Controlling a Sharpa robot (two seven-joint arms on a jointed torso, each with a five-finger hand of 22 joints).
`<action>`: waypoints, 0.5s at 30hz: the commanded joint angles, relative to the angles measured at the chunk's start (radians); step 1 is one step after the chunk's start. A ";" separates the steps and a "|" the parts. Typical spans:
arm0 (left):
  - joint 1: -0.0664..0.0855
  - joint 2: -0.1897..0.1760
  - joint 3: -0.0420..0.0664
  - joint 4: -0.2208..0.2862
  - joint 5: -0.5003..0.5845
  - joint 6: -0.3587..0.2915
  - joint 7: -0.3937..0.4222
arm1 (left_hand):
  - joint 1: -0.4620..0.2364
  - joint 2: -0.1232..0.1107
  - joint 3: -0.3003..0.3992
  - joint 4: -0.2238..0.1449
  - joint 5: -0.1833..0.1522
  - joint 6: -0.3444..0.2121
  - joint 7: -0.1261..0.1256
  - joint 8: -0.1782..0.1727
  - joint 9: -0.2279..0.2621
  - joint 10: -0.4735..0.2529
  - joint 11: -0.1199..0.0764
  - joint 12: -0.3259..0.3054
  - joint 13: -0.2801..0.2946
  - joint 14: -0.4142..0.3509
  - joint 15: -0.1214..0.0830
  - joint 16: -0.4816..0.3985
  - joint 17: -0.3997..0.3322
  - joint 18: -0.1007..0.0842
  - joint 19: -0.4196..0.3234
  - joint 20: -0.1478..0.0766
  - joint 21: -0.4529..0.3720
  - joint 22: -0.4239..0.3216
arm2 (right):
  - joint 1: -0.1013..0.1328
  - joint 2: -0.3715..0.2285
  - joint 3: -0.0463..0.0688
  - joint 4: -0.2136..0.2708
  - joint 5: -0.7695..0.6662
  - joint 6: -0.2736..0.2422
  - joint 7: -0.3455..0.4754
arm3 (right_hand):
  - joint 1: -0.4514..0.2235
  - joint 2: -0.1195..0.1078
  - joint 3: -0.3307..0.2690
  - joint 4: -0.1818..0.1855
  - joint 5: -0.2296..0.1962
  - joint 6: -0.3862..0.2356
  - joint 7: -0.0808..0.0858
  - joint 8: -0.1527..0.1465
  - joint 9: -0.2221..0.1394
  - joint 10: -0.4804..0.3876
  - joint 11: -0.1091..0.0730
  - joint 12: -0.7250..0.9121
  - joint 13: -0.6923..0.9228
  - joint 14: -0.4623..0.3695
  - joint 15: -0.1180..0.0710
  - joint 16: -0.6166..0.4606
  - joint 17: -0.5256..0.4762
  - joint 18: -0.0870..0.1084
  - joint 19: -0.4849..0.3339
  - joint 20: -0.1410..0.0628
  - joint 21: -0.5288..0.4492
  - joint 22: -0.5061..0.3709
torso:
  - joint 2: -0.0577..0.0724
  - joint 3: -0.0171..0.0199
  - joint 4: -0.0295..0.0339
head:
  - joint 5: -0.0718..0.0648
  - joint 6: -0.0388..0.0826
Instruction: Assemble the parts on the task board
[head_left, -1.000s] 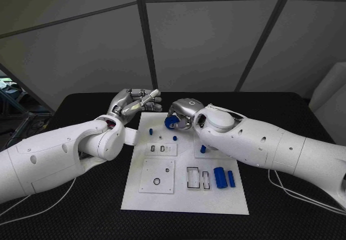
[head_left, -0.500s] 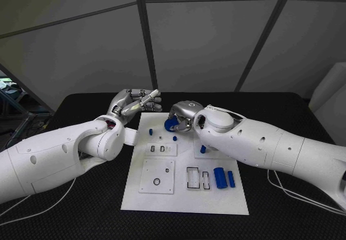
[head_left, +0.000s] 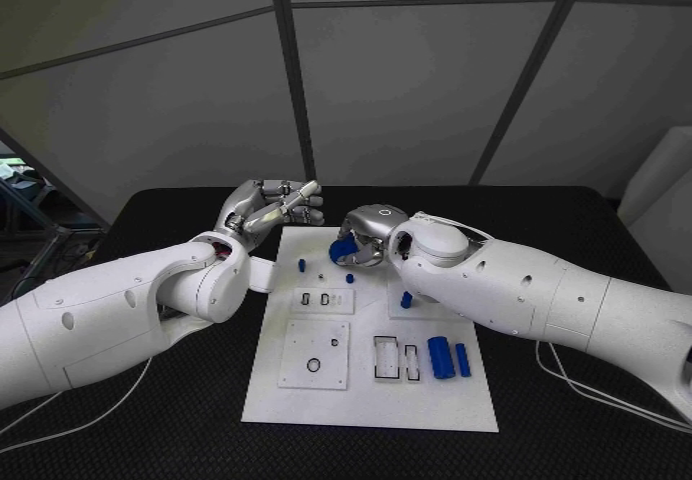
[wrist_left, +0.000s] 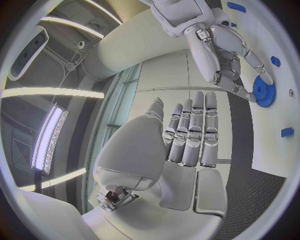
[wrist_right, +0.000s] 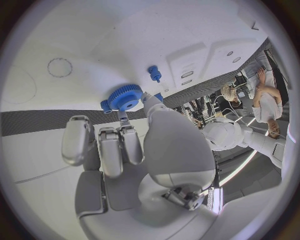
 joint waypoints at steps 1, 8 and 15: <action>0.002 0.000 0.001 0.000 -0.004 0.010 0.004 | -0.005 -0.003 0.001 -0.001 -0.005 0.005 0.004 -0.005 -0.001 0.003 0.004 -0.004 0.000 0.003 0.004 -0.008 0.002 -0.013 -0.005 0.001 0.001 0.001 | 0.002 -0.004 0.000 -0.001 0.024 0.034 -0.012 | -0.045 0.012 -0.007 0.031 0.024 0.007 -0.002 0.007 0.003 0.035 0.007 -0.002 0.175 0.106 0.005 0.005 0.263 -0.005 -0.002 0.006 0.001 0.003 | 0.000 -0.0003 -0.0007 | -0.001 0.000; 0.002 0.000 0.001 -0.001 -0.004 0.009 0.004 | -0.005 -0.003 0.001 -0.002 -0.005 0.005 0.004 -0.006 -0.001 0.003 0.004 -0.006 -0.001 0.001 0.005 -0.009 0.003 -0.013 -0.006 0.001 0.001 0.001 | 0.002 -0.015 0.000 0.001 0.044 0.056 -0.023 | -0.112 0.033 -0.017 0.082 0.047 0.017 -0.002 0.010 0.006 0.038 0.007 0.003 0.179 0.106 0.006 0.005 0.263 -0.005 0.000 0.007 0.003 0.007 | 0.000 -0.0002 -0.0009 | -0.004 -0.001; 0.002 0.000 0.001 0.000 -0.004 0.008 0.005 | -0.002 -0.002 0.003 -0.003 -0.005 0.004 0.005 -0.010 -0.001 0.002 0.006 -0.010 -0.001 -0.003 0.007 -0.016 0.005 -0.014 -0.009 0.002 0.000 0.001 | 0.002 -0.023 0.000 0.004 0.051 0.045 -0.034 | -0.116 0.032 -0.015 0.085 0.071 0.020 -0.002 0.009 0.007 0.039 0.007 0.005 0.181 0.106 0.005 0.005 0.263 -0.006 0.002 0.007 0.005 0.010 | -0.001 0.0001 0.0001 | -0.009 0.000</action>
